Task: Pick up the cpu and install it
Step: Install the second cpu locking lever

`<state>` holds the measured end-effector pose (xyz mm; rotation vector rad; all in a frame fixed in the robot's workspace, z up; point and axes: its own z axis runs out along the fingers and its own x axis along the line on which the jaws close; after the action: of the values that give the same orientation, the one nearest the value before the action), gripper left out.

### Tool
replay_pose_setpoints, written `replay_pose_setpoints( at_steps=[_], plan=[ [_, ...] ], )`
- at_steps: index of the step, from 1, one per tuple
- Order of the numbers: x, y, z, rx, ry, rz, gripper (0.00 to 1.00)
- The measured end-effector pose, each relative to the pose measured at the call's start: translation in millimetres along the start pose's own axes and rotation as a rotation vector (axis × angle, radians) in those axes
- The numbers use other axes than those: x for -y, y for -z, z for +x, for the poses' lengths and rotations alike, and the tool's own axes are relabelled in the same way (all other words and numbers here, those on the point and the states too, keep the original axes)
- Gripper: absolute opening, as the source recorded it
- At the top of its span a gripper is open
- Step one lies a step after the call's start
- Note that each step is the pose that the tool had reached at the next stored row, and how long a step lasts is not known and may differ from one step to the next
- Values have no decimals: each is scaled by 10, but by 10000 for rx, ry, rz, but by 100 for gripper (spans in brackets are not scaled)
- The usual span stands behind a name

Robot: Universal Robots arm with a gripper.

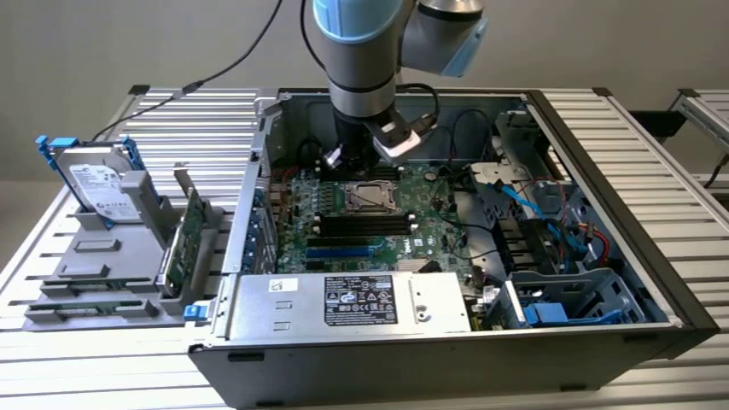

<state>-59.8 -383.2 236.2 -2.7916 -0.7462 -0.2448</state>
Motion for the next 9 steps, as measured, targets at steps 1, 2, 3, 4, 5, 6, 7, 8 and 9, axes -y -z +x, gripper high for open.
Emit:
replay_pose_setpoints(
  at_steps=[1,2,3,4,5,6,7,8,9],
  plan=[
    [0,0,0,32,-49,6,11],
    [0,0,0,60,-95,12,11],
    [0,1,0,89,-142,19,11],
    [0,1,0,118,-188,24,11],
    [0,1,0,146,-233,30,11],
    [0,9,0,159,-284,27,11],
    [0,35,4,154,-331,19,11],
    [-3,62,6,148,-366,15,11],
    [-7,89,6,146,-396,12,11]
  ],
)
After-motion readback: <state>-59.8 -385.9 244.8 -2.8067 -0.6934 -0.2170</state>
